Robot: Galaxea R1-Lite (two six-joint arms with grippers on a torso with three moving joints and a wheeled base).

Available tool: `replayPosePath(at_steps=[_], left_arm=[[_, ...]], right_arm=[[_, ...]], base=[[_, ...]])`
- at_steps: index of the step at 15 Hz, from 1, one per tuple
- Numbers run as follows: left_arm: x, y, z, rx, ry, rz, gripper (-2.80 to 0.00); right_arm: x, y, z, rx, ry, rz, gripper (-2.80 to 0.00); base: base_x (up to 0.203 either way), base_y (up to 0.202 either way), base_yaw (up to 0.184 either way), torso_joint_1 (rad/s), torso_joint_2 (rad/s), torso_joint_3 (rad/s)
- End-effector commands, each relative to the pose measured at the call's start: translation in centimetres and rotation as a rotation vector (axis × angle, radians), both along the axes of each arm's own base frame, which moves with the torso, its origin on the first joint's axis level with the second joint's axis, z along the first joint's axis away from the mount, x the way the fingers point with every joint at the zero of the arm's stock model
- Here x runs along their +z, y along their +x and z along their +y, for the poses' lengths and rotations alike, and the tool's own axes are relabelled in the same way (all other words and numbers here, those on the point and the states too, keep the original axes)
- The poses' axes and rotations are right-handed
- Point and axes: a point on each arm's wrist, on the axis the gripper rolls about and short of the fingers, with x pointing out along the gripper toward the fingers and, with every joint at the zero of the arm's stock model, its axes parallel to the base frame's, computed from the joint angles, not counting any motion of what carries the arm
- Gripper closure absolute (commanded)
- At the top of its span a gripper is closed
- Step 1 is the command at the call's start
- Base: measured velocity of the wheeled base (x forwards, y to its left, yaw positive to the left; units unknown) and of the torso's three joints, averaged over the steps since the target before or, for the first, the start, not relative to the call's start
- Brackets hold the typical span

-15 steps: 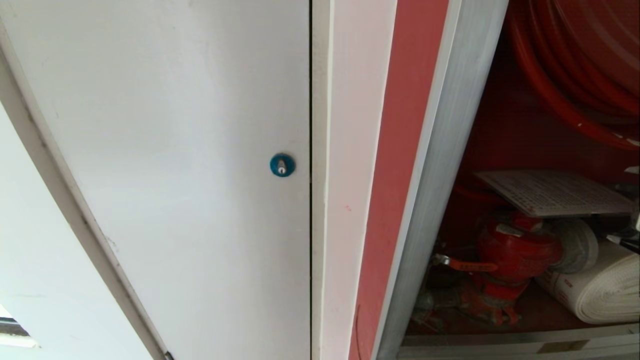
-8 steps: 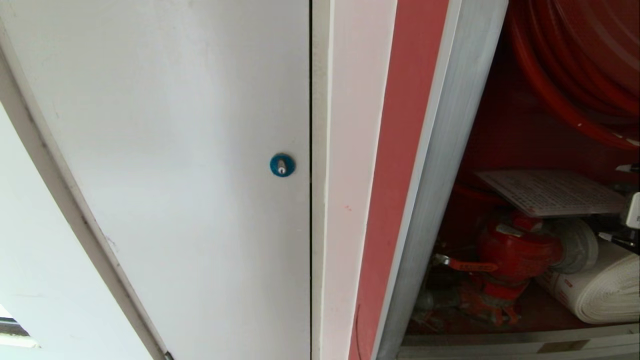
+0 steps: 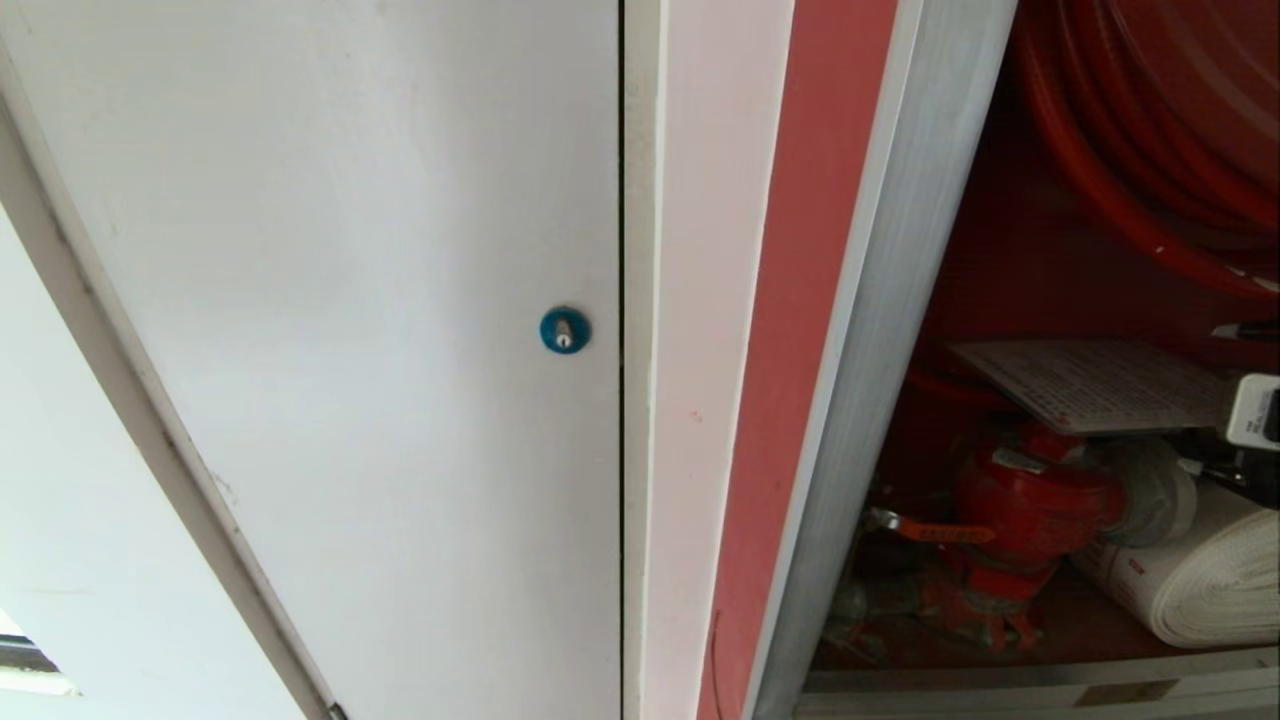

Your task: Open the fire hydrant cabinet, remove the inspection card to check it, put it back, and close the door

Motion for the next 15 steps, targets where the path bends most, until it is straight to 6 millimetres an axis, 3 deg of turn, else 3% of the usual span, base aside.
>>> replayPosePath(at_steps=[1, 2, 15], left_arm=[[-0.3, 0.1, 0.0, 0.000, 0.001, 0.012, 0.00], [-0.3, 0.1, 0.0, 0.000, 0.001, 0.012, 0.00], [-0.3, 0.1, 0.0, 0.000, 0.001, 0.012, 0.00]], right_arm=[[0.0, 0.4, 0.0, 0.011, -0.018, -0.019, -2.80], [0.0, 0.8, -0.3, 0.009, -0.032, -0.045, 0.00], [0.1, -0.4, 0.3, -0.013, -0.056, -0.074, 0.00]], base=[[0.000, 0.000, 0.000, 0.000, 0.00, 0.000], [0.000, 0.000, 0.000, 0.000, 0.00, 0.000], [0.000, 0.000, 0.000, 0.000, 0.00, 0.000]])
